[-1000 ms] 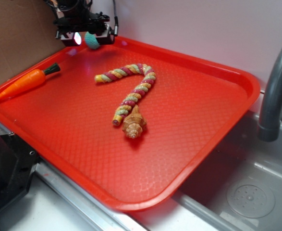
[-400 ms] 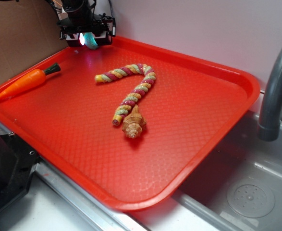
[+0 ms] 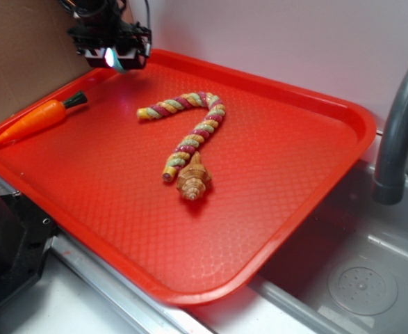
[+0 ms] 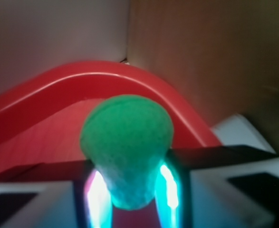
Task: Grab the green ball.
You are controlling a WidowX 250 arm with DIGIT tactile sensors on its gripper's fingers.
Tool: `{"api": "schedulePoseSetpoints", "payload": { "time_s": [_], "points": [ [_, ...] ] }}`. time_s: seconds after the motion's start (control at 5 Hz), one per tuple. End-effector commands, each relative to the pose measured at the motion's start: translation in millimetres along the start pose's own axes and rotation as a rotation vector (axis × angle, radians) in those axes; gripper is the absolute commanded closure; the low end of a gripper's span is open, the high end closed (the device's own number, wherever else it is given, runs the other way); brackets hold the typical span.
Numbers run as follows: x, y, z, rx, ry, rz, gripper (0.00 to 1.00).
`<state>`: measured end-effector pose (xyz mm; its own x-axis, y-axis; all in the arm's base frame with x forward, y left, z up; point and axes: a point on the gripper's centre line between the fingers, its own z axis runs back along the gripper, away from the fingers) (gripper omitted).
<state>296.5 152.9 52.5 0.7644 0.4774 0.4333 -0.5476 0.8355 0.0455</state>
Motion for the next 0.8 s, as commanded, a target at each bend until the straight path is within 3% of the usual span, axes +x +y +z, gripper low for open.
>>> {"api": "schedulePoseSetpoints", "payload": {
  "time_s": [0.0, 0.2, 0.4, 0.6],
  "points": [
    [-9.8, 0.2, 67.7, -0.061, -0.074, -0.044, 1.00],
    [-20.7, -2.9, 84.8, -0.093, 0.074, -0.070, 1.00],
    [-42.7, -11.8, 123.0, -0.211, 0.249, -0.118, 1.00],
    [-51.2, -8.0, 145.0, -0.238, 0.317, -0.136, 1.00]
  ]
}}
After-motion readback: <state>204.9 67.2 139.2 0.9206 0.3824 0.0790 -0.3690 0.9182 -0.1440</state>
